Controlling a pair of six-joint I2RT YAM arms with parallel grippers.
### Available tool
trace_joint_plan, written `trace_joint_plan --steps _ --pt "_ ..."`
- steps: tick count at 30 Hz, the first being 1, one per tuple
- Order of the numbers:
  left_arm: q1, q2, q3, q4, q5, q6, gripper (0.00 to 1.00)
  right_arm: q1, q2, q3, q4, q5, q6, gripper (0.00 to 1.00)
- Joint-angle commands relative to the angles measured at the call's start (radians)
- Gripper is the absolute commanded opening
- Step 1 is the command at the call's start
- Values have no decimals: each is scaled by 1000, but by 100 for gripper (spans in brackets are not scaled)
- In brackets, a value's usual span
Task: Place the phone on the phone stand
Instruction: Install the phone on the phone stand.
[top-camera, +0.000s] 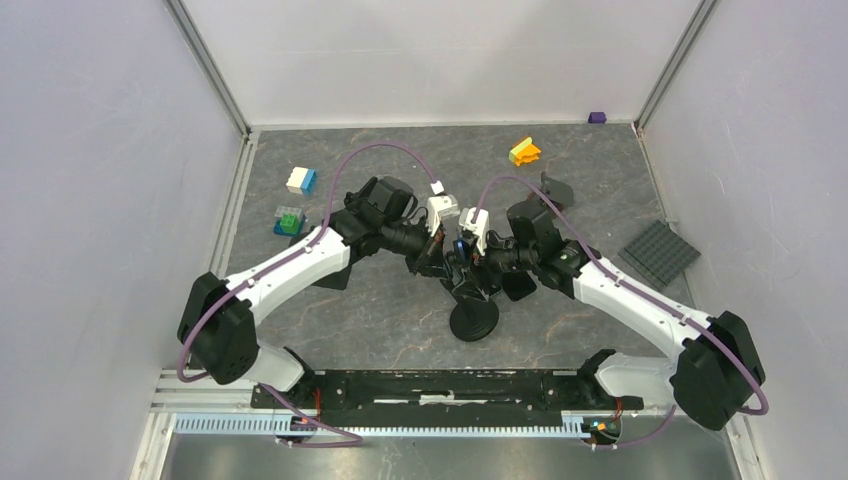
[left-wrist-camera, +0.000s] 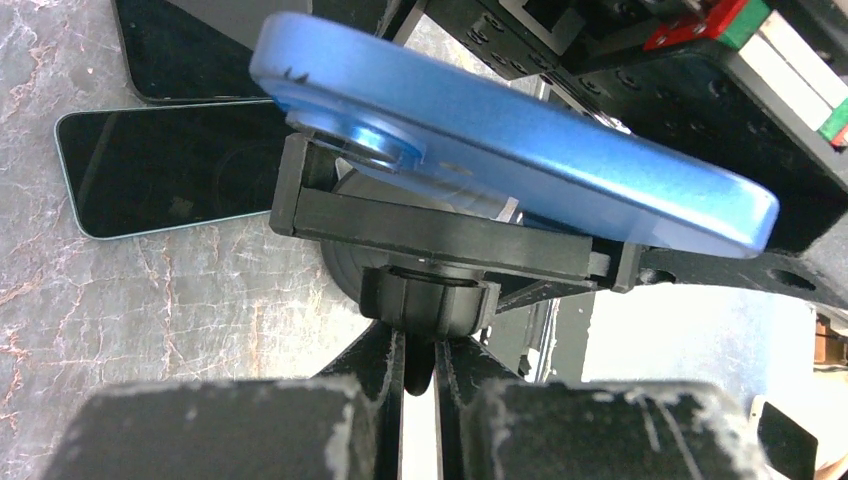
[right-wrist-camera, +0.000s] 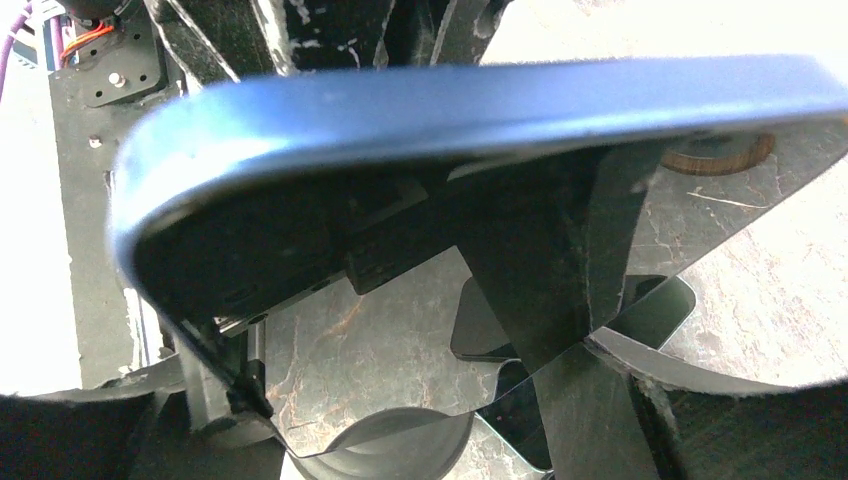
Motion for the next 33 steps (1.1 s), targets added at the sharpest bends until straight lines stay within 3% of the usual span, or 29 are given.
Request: trace_joint_plan --steps 1,7,12,17,24,33 --pt "-86 82 -3 197 -104 58 2 195 -18 114 150 -395 -248 6" --pt "-86 76 -14 207 -77 64 2 127 -39 102 184 -376 -193 20" --pt "-86 69 -24 216 -69 70 2 98 -49 78 217 -372 -167 25" --pt "-85 56 -41 220 -78 88 2 55 -49 57 261 -324 -131 14" --pt "-76 19 -73 217 -16 145 2 -12 -79 35 259 -255 -153 8" --pt "-74 -46 -82 180 -98 226 2 -82 -117 -5 209 -226 -204 1"
